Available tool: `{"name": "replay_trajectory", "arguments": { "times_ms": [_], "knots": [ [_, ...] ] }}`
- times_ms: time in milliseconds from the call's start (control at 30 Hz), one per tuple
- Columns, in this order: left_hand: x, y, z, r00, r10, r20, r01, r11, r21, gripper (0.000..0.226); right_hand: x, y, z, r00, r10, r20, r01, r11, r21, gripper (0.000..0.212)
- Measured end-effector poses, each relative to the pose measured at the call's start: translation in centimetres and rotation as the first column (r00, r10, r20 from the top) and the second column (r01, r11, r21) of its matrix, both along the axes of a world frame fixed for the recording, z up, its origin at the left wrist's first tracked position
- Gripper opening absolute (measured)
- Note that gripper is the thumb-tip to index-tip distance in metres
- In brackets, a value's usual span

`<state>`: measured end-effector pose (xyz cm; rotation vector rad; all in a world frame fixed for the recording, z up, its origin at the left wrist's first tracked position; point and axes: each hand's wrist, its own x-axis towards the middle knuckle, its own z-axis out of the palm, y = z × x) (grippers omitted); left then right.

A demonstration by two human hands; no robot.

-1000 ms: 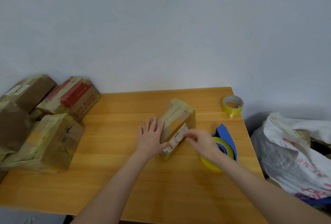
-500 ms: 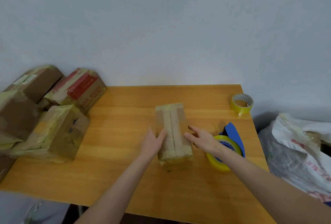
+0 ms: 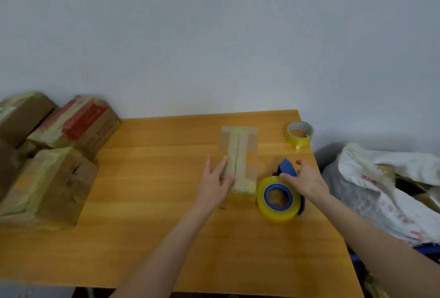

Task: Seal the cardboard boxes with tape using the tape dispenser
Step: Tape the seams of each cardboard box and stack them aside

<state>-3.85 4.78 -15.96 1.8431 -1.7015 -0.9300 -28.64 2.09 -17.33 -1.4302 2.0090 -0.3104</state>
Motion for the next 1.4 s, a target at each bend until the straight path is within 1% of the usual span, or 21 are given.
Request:
{"name": "replay_trajectory", "arguments": {
  "times_ms": [33, 100, 133, 200, 300, 400, 467, 533, 600, 667, 800, 933, 1000, 1100, 1167, 1233, 1267, 1300, 1333, 1367, 1400],
  "knots": [
    [-0.2, 0.1, -0.1, 1.000, -0.008, -0.009, 0.008, 1.000, 0.017, 0.060, -1.1, 0.5, -0.6, 1.000, 0.011, -0.016, -0.009, 0.995, 0.095, 0.074],
    [-0.7, 0.2, -0.2, 0.999, 0.010, -0.037, -0.009, 0.999, 0.039, 0.062, -2.2, 1.5, -1.9, 1.000, 0.020, 0.020, -0.025, 0.965, 0.261, 0.044],
    [-1.0, 0.2, -0.1, 0.999, 0.022, -0.046, -0.020, 0.999, 0.044, 0.063, -2.2, 1.9, -2.5, 0.999, 0.001, 0.052, -0.017, 0.952, 0.306, 0.036],
    [-1.4, 0.2, -0.1, 0.999, 0.035, -0.041, -0.033, 0.998, 0.050, 0.064, -2.0, 2.1, -3.9, 0.991, -0.063, 0.115, 0.022, 0.946, 0.325, 0.039],
    [-1.6, 0.5, 0.0, 0.999, 0.038, -0.038, -0.036, 0.998, 0.058, 0.064, -1.6, 1.8, -4.4, 0.980, -0.129, 0.154, 0.077, 0.950, 0.303, 0.031],
    [-1.3, 0.4, -0.1, 0.999, 0.046, -0.018, -0.045, 0.997, 0.060, 0.065, -1.6, 1.0, -4.5, 0.958, -0.203, 0.201, 0.134, 0.942, 0.308, 0.031],
    [-1.2, 0.3, -0.3, 0.998, 0.058, -0.005, -0.057, 0.996, 0.068, 0.066, -1.7, 0.4, -4.5, 0.903, -0.282, 0.324, 0.175, 0.930, 0.323, 0.030],
    [-1.2, 0.2, -0.5, 0.998, 0.061, -0.003, -0.061, 0.996, 0.068, 0.067, -1.5, 0.1, -4.2, 0.770, -0.402, 0.496, 0.217, 0.896, 0.388, 0.032],
    [-1.3, 0.1, -0.6, 0.998, 0.059, -0.005, -0.059, 0.996, 0.068, 0.067, -1.0, -0.1, -3.4, 0.642, -0.470, 0.606, 0.226, 0.871, 0.436, 0.035],
    [-1.2, 0.0, -0.6, 0.998, 0.057, 0.007, -0.058, 0.996, 0.067, 0.068, -0.6, -0.3, -2.9, 0.618, -0.465, 0.634, 0.217, 0.876, 0.431, 0.042],
    [-1.2, 0.0, -0.6, 0.998, 0.063, 0.026, -0.065, 0.996, 0.065, 0.069, -0.3, -0.2, -2.2, 0.710, -0.403, 0.577, 0.205, 0.903, 0.378, 0.058],
    [-1.4, 0.2, -0.9, 0.996, 0.074, 0.039, -0.077, 0.995, 0.067, 0.068, -0.3, -0.2, 0.4, 0.777, -0.234, 0.584, 0.143, 0.970, 0.199, 0.049],
    [-1.1, 0.3, -0.9, 0.997, 0.077, 0.006, -0.077, 0.995, 0.065, 0.068, -0.6, -0.4, 2.5, 0.803, -0.132, 0.581, 0.104, 0.991, 0.081, 0.047],
    [-0.5, 0.2, -0.7, 0.999, 0.045, -0.014, -0.044, 0.996, 0.073, 0.068, -1.2, -0.9, 6.3, 0.823, 0.040, 0.566, -0.027, 0.999, -0.031, 0.050],
    [-0.3, -0.2, -0.3, 0.998, 0.012, 0.060, -0.016, 0.998, 0.069, 0.067, -1.3, -0.9, 8.9, 0.840, 0.139, 0.524, -0.119, 0.990, -0.072, 0.057],
    [-0.2, -0.9, 0.6, 0.991, 0.030, 0.128, -0.032, 0.999, 0.019, 0.063, -1.4, -0.7, 10.9, 0.844, 0.204, 0.496, -0.184, 0.979, -0.090, 0.062],
    [-0.1, -1.3, 1.3, 0.991, 0.061, 0.116, -0.057, 0.998, -0.039, 0.059, -1.6, -0.5, 11.7, 0.840, 0.234, 0.490, -0.211, 0.972, -0.102, 0.065],
    [-0.1, -1.6, 2.3, 0.994, 0.101, 0.050, -0.096, 0.991, -0.090, 0.053, -1.8, -0.3, 12.4, 0.831, 0.264, 0.490, -0.238, 0.964, -0.116, 0.070],
    [0.1, -1.9, 3.4, 0.987, 0.142, -0.072, -0.149, 0.983, -0.111, 0.047, -2.0, -0.1, 12.9, 0.816, 0.286, 0.502, -0.258, 0.958, -0.127, 0.074],
    [0.1, -2.1, 4.5, 0.957, 0.176, -0.232, -0.197, 0.978, -0.071, 0.044, -2.2, 0.1, 13.4, 0.791, 0.309, 0.528, -0.278, 0.950, -0.140, 0.076],
    [0.1, -2.2, 5.5, 0.896, 0.200, -0.397, -0.211, 0.977, 0.017, 0.044, -2.4, 0.3, 13.7, 0.758, 0.329, 0.564, -0.295, 0.943, -0.153, 0.078]
  ]
}}
